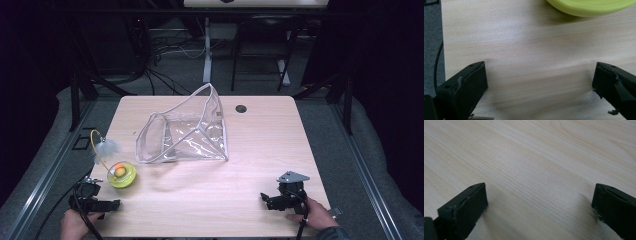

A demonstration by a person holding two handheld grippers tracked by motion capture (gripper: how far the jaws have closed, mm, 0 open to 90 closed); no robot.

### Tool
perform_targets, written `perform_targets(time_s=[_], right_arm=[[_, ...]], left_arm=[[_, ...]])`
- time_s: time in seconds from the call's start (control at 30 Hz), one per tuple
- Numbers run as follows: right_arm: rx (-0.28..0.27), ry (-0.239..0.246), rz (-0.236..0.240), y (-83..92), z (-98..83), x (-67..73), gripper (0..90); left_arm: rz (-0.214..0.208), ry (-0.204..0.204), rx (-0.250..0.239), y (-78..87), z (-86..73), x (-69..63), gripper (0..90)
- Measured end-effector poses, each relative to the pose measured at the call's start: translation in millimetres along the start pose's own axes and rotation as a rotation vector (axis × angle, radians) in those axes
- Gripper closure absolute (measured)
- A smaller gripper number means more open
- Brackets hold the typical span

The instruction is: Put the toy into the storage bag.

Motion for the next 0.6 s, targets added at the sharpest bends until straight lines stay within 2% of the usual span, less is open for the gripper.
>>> perform_targets(time_s=[0.37, 0.43, 0.6], right_arm=[[-0.007, -0.002, 0.003, -0.2, 0.4, 1.1, 0.0], [-0.005, -0.003, -0.001, -0.3, 0.2, 0.3, 0.0], [-0.007, -0.004, 0.002, -0.3, 0.5, 0.8, 0.0]], left_arm=[[-0.005, -0.011, 0.020, 0.0, 0.1, -3.7, 0.0], [-0.006, -0.036, 0.033, 0.5, 0.0, -4.4, 0.0], [-0.006, -0.052, 0.043, 1.7, -0.8, -6.5, 0.2]])
Point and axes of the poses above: each handheld gripper's, and its own axes: y roughly backward along the jaws, z roughly out of its top, x roughly to its left, the point moved 10 cm from there along -y, roughly forward along the jaws, and after that the axes turned 1 degree about z, right-handed, at the moved point
